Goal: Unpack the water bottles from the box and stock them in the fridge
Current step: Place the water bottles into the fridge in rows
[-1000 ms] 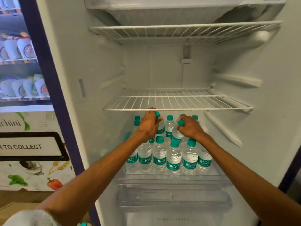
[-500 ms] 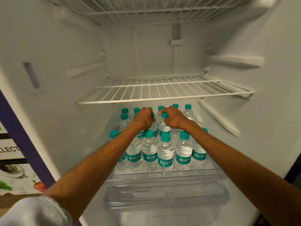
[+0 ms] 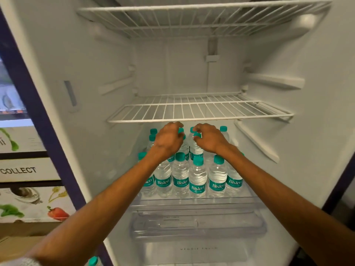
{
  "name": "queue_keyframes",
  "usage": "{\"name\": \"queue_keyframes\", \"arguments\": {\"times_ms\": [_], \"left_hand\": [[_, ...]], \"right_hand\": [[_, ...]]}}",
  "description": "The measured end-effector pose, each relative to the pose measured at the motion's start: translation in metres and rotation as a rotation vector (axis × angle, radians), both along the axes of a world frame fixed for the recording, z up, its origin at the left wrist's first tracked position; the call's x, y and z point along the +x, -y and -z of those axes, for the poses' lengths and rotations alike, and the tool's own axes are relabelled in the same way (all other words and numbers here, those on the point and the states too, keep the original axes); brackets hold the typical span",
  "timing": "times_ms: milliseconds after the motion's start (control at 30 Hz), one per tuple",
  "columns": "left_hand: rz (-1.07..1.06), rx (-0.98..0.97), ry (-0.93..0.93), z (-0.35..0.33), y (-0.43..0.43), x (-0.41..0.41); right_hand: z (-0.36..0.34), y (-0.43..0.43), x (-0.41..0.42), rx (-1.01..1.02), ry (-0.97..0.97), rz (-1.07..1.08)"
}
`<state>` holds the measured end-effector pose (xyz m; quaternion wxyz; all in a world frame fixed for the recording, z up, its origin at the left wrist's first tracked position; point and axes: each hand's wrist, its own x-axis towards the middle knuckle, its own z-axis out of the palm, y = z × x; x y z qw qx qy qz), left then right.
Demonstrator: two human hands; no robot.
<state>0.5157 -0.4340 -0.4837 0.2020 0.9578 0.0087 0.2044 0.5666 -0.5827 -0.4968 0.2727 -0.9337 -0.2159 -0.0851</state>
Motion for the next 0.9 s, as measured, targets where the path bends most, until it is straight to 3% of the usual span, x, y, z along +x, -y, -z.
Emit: {"name": "queue_keyframes", "arguments": {"times_ms": [233,533,733,900], "left_hand": [[0.128,-0.204,0.306,0.013,-0.017,-0.088],[0.127,-0.312,0.387,0.053,-0.072,-0.239],[-0.306,-0.256,0.374,0.133,-0.140,-0.326],[-0.500,-0.261,0.140,0.205,-0.213,-0.368]], "right_hand": [[-0.014,-0.029,-0.091,0.152,0.164,-0.210],[0.018,-0.080,-0.219,0.254,0.092,-0.434],[0.070,-0.150,-0.286,0.142,-0.111,-0.559],[0.130,-0.234,-0.305,0.014,-0.286,-0.619]]}}
